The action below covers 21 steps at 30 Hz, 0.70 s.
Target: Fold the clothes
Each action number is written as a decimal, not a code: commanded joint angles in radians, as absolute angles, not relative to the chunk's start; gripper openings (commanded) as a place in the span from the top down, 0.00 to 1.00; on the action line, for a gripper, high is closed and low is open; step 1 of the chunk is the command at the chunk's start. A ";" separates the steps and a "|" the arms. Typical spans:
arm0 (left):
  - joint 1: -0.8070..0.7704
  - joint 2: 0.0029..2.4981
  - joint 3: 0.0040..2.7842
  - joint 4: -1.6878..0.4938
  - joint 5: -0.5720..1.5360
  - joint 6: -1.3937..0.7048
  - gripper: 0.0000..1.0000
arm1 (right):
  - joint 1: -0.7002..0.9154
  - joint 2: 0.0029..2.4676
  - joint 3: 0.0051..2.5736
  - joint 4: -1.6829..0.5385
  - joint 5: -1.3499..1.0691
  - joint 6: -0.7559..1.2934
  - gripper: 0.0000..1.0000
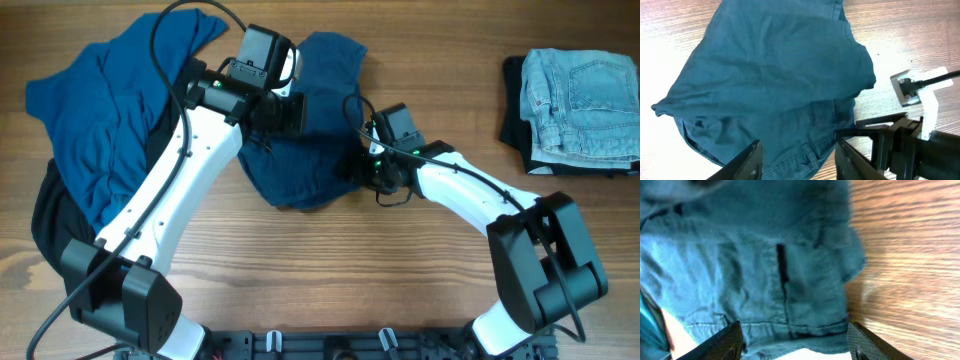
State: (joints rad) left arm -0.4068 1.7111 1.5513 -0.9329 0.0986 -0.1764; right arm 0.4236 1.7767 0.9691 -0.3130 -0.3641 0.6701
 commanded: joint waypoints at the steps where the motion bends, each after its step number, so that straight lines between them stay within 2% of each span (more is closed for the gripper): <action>1: -0.410 1.718 1.562 -0.933 0.076 -0.160 0.53 | 0.401 1.792 0.965 -0.310 -0.310 0.675 0.32; 10: -0.410 1.743 1.562 -0.934 0.076 -0.160 0.52 | 0.462 1.794 0.965 -0.243 -0.336 0.658 0.36; 13: -0.410 1.750 1.562 -0.934 0.076 -0.160 0.52 | 0.472 1.795 0.964 -0.250 -0.336 0.660 0.41; 18: -0.410 1.750 1.562 -0.937 0.076 -0.160 0.52 | 0.470 1.805 0.965 -0.271 -0.267 0.714 0.42; 19: -0.410 1.750 1.562 -0.936 0.075 -0.160 0.52 | 0.471 1.809 0.965 -0.270 -0.265 0.714 0.45; 21: -0.410 1.750 1.562 -0.936 0.065 -0.160 0.51 | 0.472 1.810 0.965 -0.270 -0.276 0.714 0.60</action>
